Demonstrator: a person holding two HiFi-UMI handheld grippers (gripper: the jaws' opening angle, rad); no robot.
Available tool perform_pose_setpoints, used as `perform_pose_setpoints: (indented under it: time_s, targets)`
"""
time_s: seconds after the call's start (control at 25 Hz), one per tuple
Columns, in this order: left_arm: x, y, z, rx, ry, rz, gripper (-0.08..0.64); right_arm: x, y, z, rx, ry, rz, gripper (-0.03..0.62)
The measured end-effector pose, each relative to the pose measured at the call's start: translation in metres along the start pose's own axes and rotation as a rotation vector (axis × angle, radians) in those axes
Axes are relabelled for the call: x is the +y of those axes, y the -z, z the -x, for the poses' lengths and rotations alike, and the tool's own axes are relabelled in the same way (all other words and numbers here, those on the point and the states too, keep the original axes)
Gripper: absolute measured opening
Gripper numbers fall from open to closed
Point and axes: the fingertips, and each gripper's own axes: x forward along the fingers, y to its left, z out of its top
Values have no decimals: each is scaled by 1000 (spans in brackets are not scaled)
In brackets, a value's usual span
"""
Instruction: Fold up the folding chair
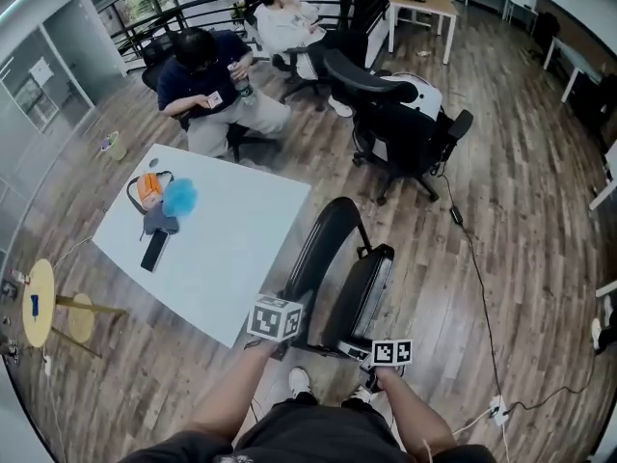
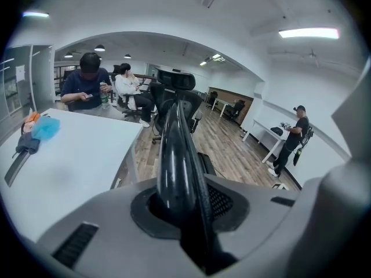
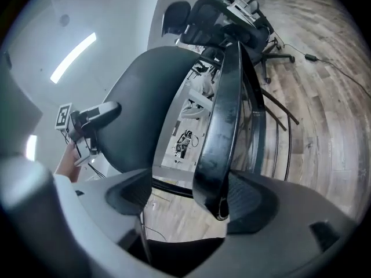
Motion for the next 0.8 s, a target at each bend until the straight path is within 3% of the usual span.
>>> perform_pose_setpoints:
  time_s: [0.36,0.8]
  targets:
    - [53,-6,29,-9,-4,15,78,78,-18,-116,51,-43,1,403]
    - [104,-6,36,-16,12,37,75,102,-24,-177,121,-94,20,399]
